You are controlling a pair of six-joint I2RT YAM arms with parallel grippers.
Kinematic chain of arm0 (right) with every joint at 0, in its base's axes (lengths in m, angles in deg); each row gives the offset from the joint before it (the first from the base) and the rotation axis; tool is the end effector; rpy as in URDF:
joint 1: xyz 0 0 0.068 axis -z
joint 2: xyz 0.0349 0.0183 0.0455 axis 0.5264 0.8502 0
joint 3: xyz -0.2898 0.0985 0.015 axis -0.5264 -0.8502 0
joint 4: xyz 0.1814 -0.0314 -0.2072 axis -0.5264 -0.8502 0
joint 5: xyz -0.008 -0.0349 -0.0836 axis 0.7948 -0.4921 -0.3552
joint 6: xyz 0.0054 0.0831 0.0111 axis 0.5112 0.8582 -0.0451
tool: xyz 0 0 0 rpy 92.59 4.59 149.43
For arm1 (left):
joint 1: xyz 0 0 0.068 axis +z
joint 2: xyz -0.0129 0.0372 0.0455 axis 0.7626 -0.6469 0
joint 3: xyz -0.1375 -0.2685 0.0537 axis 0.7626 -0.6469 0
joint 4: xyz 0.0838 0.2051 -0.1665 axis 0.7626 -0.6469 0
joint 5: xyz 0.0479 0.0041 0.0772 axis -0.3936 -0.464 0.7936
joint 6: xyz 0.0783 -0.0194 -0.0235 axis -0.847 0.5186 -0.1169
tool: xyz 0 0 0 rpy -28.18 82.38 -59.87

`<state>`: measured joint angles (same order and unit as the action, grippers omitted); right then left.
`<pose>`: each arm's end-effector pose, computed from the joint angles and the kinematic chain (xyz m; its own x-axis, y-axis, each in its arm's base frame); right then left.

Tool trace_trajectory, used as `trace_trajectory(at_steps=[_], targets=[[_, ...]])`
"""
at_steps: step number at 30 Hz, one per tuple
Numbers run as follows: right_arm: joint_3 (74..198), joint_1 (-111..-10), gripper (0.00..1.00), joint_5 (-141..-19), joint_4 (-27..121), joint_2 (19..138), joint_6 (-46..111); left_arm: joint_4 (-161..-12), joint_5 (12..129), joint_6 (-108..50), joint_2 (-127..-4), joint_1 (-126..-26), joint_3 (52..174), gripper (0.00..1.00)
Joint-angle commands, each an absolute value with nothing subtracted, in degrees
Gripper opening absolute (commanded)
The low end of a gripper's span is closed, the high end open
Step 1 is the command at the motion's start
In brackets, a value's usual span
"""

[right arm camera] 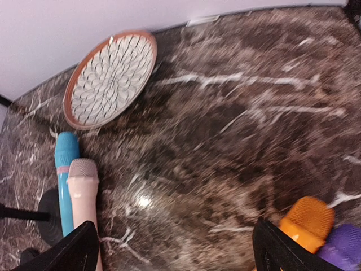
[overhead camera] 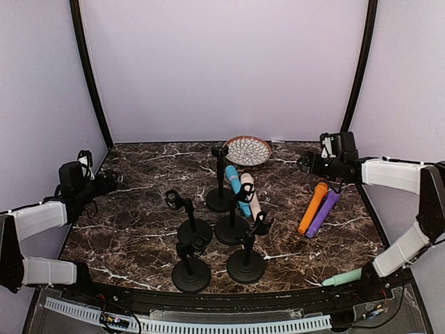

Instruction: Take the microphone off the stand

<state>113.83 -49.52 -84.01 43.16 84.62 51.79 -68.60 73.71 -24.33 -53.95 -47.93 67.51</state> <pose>0.3537 0.1177 0.2226 -0.6843 0.2465 -0.6863 -0.0475 0.9241 0.3793 0.2750 0.0017 0.2257 -0.3052 -0.2881 -0.9077 -0.0306 0.9556 -0.2930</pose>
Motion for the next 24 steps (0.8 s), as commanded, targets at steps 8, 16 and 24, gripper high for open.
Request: trace_trajectory(at_steps=[8, 16, 24], targets=[[87.0, -33.4, 0.98, -93.5, 83.7, 64.7, 37.4, -44.4, 84.0, -36.8, -47.9, -46.5, 50.3, 0.99], [74.8, -30.1, 0.99, -100.9, 105.9, 71.6, 32.6, -37.2, 82.2, -37.6, -57.7, -46.5, 52.5, 0.99], [76.0, -28.9, 0.99, -95.2, 113.8, 80.9, 30.5, -28.4, 79.1, -40.2, -70.4, -46.6, 57.8, 0.99]])
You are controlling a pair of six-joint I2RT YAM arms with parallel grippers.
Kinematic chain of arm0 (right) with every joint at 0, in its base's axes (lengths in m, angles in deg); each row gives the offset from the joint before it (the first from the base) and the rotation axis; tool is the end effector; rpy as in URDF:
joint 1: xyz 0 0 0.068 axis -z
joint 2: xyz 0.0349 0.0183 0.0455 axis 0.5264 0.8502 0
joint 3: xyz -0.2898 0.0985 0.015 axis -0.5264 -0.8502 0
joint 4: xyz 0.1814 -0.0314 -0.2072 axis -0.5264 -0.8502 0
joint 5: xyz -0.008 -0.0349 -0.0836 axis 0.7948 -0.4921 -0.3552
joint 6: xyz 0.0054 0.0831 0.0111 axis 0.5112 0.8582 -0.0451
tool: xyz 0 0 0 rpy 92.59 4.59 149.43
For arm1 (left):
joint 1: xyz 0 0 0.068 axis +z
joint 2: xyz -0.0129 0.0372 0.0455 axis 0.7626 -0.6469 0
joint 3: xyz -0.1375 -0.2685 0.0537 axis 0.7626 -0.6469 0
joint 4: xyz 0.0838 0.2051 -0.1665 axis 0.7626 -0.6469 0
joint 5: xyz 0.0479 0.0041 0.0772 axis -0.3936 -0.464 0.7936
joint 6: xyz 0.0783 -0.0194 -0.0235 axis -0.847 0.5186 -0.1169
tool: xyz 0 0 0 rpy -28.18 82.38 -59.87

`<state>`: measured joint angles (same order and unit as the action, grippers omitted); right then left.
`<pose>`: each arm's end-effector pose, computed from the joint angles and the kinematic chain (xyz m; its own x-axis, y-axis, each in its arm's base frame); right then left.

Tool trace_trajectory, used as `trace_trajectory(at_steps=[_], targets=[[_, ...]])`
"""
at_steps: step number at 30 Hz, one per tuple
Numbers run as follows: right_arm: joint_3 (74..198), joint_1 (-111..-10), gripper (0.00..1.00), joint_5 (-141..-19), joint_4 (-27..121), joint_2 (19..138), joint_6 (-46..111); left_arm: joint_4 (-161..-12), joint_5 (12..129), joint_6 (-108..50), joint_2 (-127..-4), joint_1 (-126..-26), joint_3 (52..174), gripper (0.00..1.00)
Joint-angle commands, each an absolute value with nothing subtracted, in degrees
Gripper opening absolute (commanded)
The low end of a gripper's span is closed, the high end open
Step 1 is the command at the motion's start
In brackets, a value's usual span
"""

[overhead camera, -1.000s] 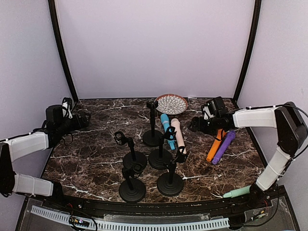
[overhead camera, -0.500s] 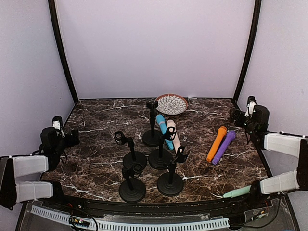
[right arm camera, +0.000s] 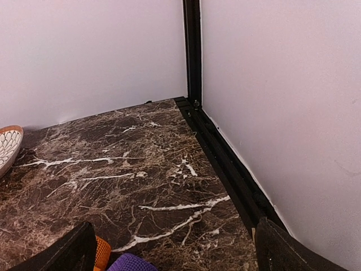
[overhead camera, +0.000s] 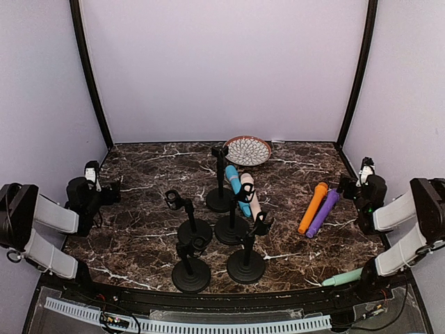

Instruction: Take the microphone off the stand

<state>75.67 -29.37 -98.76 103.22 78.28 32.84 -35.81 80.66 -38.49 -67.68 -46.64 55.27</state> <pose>0.2783 -0.0263 0.1679 -0.1448 0.1327 -0.9805 0.2582 0.9617 0.0920 0.2726 0.0167 0.1702 -0.1830 -0.0462 -0.9820 -0.0897 0.9955 -0.0301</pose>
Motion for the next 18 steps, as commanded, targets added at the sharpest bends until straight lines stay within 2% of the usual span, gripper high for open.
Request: trace_trajectory(at_steps=[1, 5, 7, 10, 18], targets=[[75.6, -28.9, 0.99, -93.8, 115.9, 82.7, 30.0, -26.8, 79.1, -40.2, -72.2, -46.6, 58.5, 0.99], [75.6, -28.9, 0.99, -92.1, 116.7, 84.6, 29.1, -25.7, 80.2, -42.1, -77.0, -47.2, 60.3, 0.99], [74.2, -29.3, 0.99, -90.7, 121.7, 85.7, 28.2, -24.5, 80.8, -42.4, -77.0, -47.7, 59.4, 0.99], [73.7, -29.7, 0.99, -90.0, 121.4, 85.3, 27.2, -19.1, 80.9, -42.9, -78.4, -47.9, 57.4, 0.99], [73.8, -29.7, 0.99, -90.3, 121.4, 85.5, 27.5, -16.5, 79.1, -44.6, -79.7, -48.6, 56.5, 0.99]])
